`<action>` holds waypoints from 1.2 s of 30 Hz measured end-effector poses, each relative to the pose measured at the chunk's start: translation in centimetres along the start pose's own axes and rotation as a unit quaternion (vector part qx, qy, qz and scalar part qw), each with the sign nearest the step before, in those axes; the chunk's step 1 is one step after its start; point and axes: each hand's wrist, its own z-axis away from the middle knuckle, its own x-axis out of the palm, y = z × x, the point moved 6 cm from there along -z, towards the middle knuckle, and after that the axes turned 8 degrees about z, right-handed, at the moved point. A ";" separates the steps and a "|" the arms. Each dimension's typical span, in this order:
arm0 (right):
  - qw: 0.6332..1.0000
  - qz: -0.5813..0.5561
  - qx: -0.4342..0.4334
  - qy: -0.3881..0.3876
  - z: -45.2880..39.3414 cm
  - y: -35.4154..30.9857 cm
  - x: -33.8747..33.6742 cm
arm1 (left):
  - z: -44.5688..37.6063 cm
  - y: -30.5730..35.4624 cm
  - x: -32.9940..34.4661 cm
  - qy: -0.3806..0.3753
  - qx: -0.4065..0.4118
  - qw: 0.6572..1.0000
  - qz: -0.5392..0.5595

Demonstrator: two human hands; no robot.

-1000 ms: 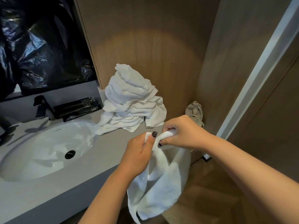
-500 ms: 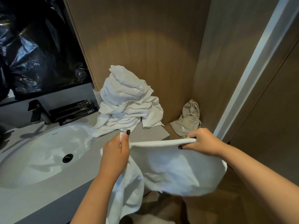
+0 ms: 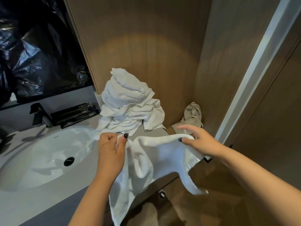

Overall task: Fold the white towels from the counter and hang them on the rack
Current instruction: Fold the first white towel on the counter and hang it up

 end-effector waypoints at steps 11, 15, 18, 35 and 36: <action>0.902 -0.425 0.030 -0.065 2.9 -6.6 5.7 | 4.9 2.9 1.7 -0.012 -0.121 0.960 0.254; 0.886 -0.450 -0.003 -0.114 4.2 -6.4 7.5 | 6.0 3.0 1.9 -0.038 -0.175 0.935 0.305; 0.924 -0.370 -0.032 -0.091 4.6 -6.2 7.6 | 6.5 3.0 1.7 -0.034 -0.186 0.932 0.309; 0.977 -0.089 -0.177 0.074 4.9 -9.6 5.3 | 5.7 5.3 0.3 -0.059 -0.127 0.935 0.325; 0.976 -0.096 -0.176 0.083 4.8 -9.9 5.0 | 5.7 5.5 0.3 -0.067 -0.121 0.937 0.320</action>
